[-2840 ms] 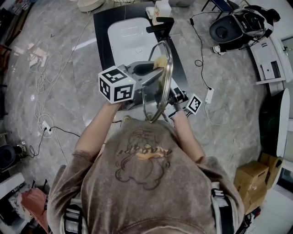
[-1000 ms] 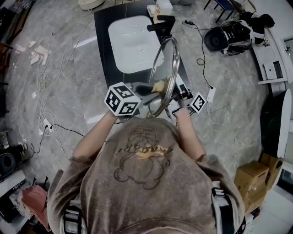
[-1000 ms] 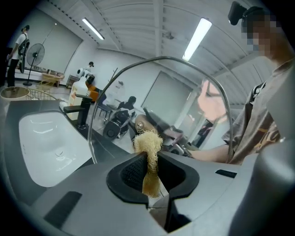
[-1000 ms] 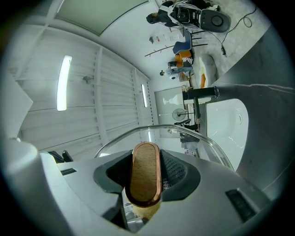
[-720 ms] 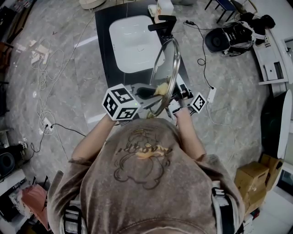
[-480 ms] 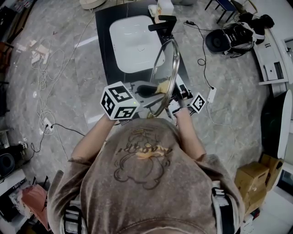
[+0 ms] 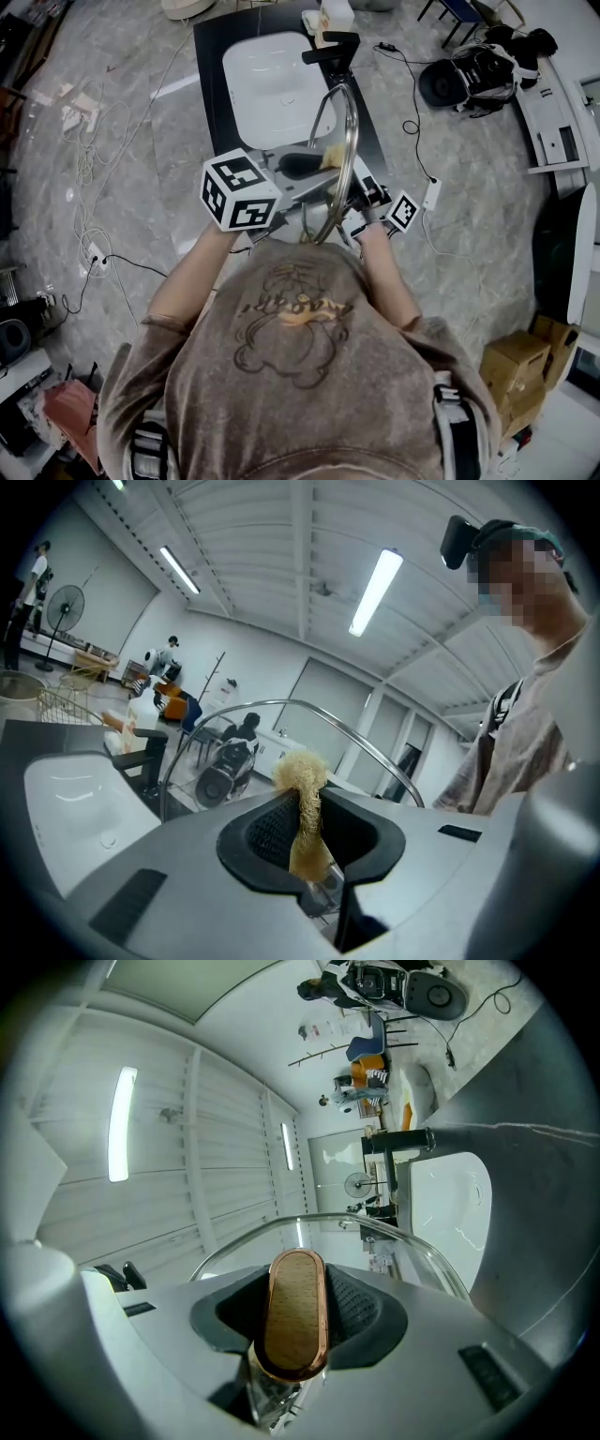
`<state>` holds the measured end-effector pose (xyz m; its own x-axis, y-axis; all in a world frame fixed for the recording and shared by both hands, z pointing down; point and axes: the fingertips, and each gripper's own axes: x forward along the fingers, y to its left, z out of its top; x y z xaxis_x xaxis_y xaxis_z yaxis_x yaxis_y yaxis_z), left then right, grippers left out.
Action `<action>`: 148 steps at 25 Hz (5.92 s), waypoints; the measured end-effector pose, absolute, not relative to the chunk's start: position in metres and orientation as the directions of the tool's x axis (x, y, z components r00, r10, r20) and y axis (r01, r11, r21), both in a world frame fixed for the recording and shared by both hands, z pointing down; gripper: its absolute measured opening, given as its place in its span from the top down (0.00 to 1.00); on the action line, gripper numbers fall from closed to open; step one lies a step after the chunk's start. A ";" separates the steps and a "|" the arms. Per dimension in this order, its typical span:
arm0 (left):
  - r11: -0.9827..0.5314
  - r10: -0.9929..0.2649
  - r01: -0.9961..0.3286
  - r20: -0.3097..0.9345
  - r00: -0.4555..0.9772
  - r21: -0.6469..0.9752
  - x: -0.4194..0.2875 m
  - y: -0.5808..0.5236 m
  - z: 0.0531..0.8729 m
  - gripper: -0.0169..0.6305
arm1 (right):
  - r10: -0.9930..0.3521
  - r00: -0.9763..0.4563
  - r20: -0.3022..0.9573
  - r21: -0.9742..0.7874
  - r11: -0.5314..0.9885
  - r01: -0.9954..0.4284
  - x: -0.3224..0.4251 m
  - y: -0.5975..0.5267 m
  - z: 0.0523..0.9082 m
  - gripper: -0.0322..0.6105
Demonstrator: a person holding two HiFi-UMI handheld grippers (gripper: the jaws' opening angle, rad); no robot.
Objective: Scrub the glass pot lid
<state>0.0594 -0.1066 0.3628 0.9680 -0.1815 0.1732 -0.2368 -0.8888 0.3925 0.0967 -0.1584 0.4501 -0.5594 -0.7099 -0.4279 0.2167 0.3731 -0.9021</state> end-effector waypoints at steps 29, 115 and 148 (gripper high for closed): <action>-0.815 -0.413 -0.428 0.125 0.902 0.391 0.035 -0.202 0.385 0.86 | -0.630 -0.638 -0.443 -0.888 0.404 0.219 0.078 -0.137 0.439 0.68; -0.596 0.015 -0.041 0.062 0.998 0.802 0.054 -0.063 0.386 0.86 | -0.754 -0.543 -0.370 -0.920 0.379 0.101 0.119 -0.153 0.469 0.68; -0.558 -0.420 -0.260 0.003 0.908 0.788 -0.046 -0.133 0.394 0.86 | -0.804 -0.571 -0.165 -0.899 0.362 -0.248 0.161 -0.144 0.464 0.68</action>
<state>-0.0461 -0.1328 0.3935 0.9076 -0.4199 0.0026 -0.2603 -0.5576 0.7883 0.1613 -0.1445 0.4643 -0.5715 -0.8038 -0.1654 -0.2483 0.3615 -0.8987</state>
